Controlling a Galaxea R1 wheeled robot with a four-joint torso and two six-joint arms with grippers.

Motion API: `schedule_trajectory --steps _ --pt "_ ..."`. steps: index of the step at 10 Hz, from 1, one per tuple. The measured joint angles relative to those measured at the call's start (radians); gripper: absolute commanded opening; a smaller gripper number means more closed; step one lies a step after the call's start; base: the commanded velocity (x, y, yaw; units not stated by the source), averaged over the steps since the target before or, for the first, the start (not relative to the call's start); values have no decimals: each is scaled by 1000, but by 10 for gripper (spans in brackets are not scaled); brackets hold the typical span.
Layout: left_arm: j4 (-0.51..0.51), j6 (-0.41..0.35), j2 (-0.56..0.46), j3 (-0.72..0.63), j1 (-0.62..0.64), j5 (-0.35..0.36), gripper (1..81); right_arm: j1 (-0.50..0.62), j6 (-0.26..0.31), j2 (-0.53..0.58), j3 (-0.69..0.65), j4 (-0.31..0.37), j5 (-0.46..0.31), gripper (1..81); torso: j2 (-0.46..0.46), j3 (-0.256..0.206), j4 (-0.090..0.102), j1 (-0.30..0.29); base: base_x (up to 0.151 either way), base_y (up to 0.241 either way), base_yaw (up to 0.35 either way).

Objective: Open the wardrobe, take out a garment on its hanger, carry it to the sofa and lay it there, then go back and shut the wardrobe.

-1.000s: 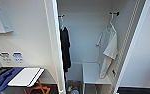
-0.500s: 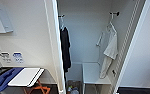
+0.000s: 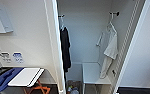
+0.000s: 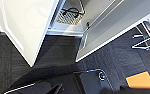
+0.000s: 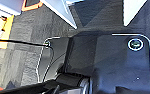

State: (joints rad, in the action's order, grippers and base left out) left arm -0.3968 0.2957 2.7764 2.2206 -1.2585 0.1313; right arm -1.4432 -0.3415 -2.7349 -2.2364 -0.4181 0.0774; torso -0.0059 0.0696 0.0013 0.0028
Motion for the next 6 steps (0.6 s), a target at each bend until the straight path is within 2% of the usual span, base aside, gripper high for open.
schedule_trajectory --steps 3,6 --pt "0 66 14 16 0 4 811 -6 0 -69 -106 -1 -1 811 0 0 0 0 0 0 0" --pt "0 85 53 49 2 4 811 -26 1 -91 -160 -1 -6 811 0 0 0 0 0 0 0"
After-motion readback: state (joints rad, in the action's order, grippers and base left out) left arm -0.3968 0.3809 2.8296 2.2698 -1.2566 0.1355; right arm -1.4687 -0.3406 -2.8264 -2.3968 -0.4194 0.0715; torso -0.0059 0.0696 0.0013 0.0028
